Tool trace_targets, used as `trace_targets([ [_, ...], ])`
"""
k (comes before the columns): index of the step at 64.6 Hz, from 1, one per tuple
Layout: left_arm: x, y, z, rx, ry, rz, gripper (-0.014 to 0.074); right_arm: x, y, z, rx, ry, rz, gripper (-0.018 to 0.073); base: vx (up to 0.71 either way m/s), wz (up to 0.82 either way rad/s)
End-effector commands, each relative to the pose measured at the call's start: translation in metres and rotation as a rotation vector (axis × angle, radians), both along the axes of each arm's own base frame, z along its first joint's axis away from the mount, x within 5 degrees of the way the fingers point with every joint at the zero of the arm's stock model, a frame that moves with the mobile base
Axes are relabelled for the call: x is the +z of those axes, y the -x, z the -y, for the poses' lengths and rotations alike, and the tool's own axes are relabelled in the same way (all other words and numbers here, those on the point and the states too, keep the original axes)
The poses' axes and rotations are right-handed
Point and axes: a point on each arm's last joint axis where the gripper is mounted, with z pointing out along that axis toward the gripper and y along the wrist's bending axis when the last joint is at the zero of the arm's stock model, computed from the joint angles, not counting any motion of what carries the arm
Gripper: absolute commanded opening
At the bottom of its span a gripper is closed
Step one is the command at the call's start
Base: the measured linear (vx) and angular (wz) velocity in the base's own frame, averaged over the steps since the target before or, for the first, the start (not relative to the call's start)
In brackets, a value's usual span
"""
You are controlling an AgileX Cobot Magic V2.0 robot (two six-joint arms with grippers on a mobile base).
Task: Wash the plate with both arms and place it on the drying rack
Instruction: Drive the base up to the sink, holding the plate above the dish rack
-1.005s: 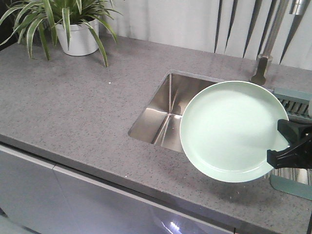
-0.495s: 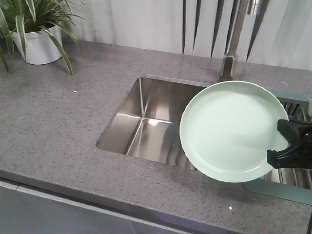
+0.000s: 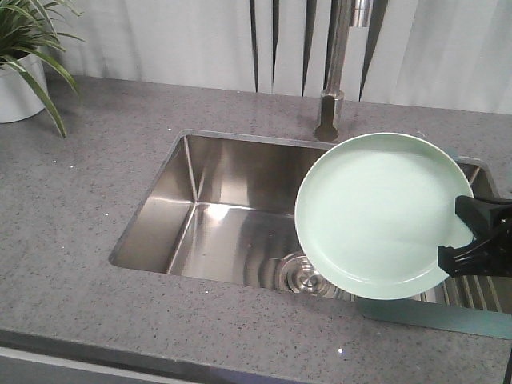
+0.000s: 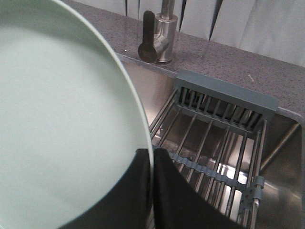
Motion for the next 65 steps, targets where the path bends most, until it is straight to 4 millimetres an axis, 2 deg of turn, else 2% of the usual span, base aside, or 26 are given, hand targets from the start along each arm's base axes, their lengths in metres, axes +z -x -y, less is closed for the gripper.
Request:
trace_targets([
  [1,0.0007,0.0002,0.0001,-0.003,0.018,0.069,-0.0006,0.0176,-0.0015,0.0021,-0.024,-0.012,0.111,-0.001,0.05,-0.18],
  [65,0.0007,0.0002,0.0001,-0.003,0.018,0.069,-0.0006,0.0176,-0.0015,0.0021,-0.024,-0.012,0.111,-0.001,0.04,-0.16],
])
